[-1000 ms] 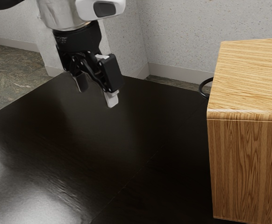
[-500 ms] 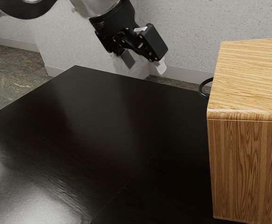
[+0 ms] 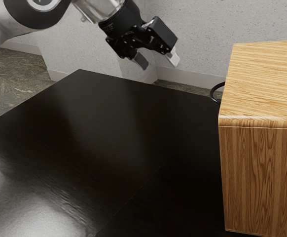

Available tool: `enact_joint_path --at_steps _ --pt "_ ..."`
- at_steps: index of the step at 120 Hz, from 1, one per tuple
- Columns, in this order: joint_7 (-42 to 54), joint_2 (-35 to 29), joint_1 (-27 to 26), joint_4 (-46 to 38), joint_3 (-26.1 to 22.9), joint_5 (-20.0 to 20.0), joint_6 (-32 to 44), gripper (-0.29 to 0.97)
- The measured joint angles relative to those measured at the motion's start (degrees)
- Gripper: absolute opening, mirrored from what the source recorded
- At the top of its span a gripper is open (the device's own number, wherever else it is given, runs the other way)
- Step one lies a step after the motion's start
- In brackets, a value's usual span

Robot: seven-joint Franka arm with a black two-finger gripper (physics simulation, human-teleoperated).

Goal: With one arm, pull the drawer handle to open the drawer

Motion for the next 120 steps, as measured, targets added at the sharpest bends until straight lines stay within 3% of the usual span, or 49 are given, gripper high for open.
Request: enact_joint_path --at_steps 22,49,120 --pt "-0.15 0.76 -1.89 -0.03 -1.91 -0.41 2.3 0.68" --pt "-1.0 1.38 -1.48 0.04 -2.55 4.65 3.18 0.68" --pt "-2.51 4.51 -2.31 -1.52 -4.21 7.98 4.33 0.68"
